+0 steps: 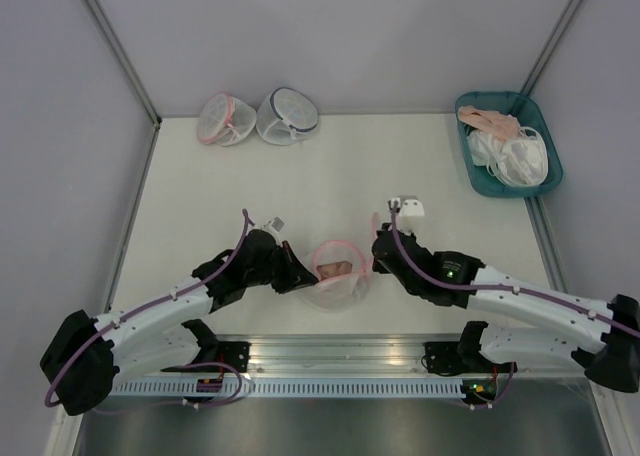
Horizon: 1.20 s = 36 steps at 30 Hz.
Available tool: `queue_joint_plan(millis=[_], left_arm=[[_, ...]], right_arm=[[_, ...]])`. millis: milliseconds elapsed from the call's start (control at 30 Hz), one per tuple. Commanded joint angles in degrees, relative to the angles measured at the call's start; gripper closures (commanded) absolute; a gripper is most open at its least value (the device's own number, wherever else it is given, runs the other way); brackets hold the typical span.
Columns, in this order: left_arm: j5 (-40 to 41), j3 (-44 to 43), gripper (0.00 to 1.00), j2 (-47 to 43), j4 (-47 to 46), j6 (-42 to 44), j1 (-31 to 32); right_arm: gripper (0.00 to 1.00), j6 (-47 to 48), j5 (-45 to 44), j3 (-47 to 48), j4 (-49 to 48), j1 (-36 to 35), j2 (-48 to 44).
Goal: Unzip the laundry bag and remove the bra
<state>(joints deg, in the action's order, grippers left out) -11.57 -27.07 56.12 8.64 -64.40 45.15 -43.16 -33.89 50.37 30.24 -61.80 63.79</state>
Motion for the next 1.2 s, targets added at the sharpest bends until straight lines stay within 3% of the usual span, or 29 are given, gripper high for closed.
queue_joint_plan(millis=[0, 133, 267, 333, 400, 500, 667, 800, 967, 1067, 1100, 1167], left_arm=[[2.3, -0.2, 0.98, 1.1, -3.4, -2.6, 0.3], [2.3, -1.4, 0.98, 2.4, -4.2, -2.7, 0.3], [1.9, -2.6, 0.98, 3.2, -5.0, -3.0, 0.3], [1.8, -3.2, 0.98, 3.6, -5.3, -3.1, 0.3], [2.0, -3.7, 0.98, 3.8, -5.5, -3.2, 0.3], [2.0, -4.1, 0.98, 4.0, -5.5, -2.9, 0.3], [2.2, -4.0, 0.98, 3.7, -5.6, -3.0, 0.3], [2.3, -3.8, 0.98, 4.0, -5.6, -2.8, 0.3], [1.6, -4.2, 0.98, 4.9, -5.9, -2.7, 0.3], [0.9, -4.3, 0.98, 4.9, -5.8, -2.8, 0.3], [0.9, -4.1, 0.98, 4.7, -5.9, -3.0, 0.3], [0.7, -3.8, 0.98, 4.2, -5.8, -3.2, 0.3]], right_arm=[[1.0, -15.3, -8.7, -5.8, 0.4, -0.7, -9.8], [1.0, -23.3, -9.3, -11.9, 1.7, -1.1, -17.4], [1.0, -22.5, -2.5, -14.9, -1.5, -1.2, -18.2], [0.91, -20.2, 6.5, -15.6, -5.6, -1.3, -16.9], [0.73, -17.3, 13.5, -16.0, -9.7, -1.4, -14.3], [0.65, -14.7, 20.5, -15.5, -13.5, -5.0, -14.0], [0.66, -15.5, 12.6, -8.3, -3.7, -13.5, -17.6], [0.67, -15.6, 8.5, -4.1, 2.1, -16.1, -19.1], [0.56, -9.0, 3.8, -0.5, 4.2, -16.3, -13.3], [0.45, -6.6, -5.4, 3.5, 7.9, -16.2, -7.2], [0.36, -6.2, -7.4, 4.5, 8.3, -16.2, -5.5], [0.31, -5.1, -11.1, 6.6, 7.9, -15.3, -0.5]])
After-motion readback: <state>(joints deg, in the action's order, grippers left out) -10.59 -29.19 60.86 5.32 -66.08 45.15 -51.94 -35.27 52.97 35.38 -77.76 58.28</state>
